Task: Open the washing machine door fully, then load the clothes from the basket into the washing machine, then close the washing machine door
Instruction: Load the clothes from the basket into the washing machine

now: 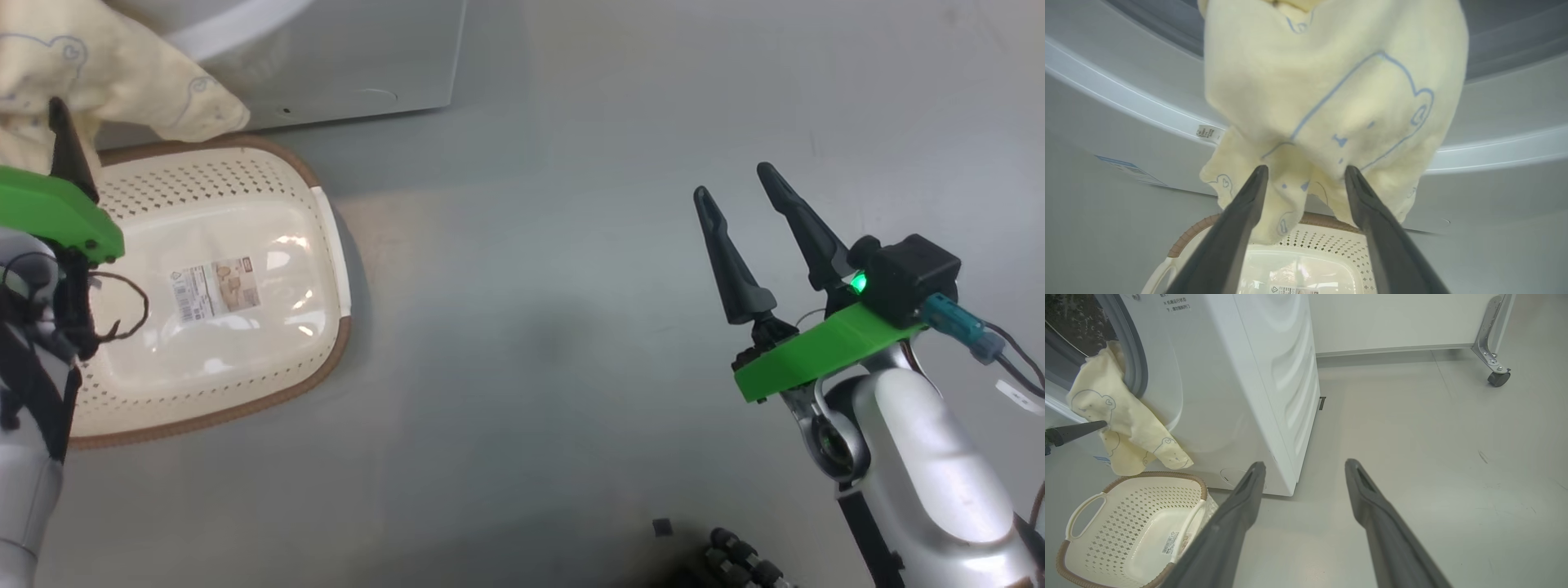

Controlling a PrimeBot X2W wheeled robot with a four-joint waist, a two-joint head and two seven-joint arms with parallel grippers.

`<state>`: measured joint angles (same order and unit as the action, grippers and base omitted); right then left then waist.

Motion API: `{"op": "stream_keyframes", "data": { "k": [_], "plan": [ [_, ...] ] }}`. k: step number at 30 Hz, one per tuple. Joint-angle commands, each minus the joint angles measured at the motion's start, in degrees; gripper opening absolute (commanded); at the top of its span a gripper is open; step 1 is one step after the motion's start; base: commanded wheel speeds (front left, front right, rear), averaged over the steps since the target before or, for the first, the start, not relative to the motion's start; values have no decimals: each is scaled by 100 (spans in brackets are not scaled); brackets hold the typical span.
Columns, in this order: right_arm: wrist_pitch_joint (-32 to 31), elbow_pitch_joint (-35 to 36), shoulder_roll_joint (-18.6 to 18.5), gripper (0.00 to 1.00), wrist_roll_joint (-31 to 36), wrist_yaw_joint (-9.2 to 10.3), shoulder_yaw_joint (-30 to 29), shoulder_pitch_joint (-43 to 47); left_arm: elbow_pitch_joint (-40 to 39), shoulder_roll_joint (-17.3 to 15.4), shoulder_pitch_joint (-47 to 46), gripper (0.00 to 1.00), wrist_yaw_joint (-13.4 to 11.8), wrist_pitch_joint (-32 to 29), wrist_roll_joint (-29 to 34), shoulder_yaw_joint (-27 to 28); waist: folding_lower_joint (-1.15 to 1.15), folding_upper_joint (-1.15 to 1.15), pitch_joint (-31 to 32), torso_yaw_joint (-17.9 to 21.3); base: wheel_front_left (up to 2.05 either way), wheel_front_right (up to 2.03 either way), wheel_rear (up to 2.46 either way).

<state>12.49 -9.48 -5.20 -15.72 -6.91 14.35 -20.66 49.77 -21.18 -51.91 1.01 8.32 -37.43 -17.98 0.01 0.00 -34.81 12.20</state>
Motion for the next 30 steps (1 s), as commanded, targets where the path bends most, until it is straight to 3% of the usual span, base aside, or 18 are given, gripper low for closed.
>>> {"op": "stream_keyframes", "data": {
  "k": [1, 14, 15, 17, 18, 30],
  "plan": [
    [70, 135, 26, 100, -32, -58, 90, -48, -54, -328, -196, 100, 26, 59, -30, 182, -1, 0, -90, 58, 0, 0, 0],
    [173, 12, 31, 100, -63, -58, 172, -208, 486, -333, -703, 100, 225, 322, -108, 214, -1, 0, -336, 111, 0, 0, 0],
    [177, 1, 31, 100, -67, -58, 179, -216, 529, -332, -726, 78, 246, 316, -115, 207, -1, 0, -342, 117, 0, 0, 0],
    [186, -18, 28, 100, -75, -58, 188, -230, 609, -327, -771, 17, 281, 313, -134, 199, -1, 0, -352, 124, 0, 0, 0],
    [190, -28, 26, 100, -78, -58, 191, -237, 648, -326, -792, 0, 292, 315, -137, 192, -1, 0, -353, 127, 0, 0, 0],
    [218, -96, 11, 100, -52, -58, 113, -208, 884, -212, -903, 0, 378, 164, -93, -14, -1, 0, -241, 22, 0, 0, 0]
  ]
}}
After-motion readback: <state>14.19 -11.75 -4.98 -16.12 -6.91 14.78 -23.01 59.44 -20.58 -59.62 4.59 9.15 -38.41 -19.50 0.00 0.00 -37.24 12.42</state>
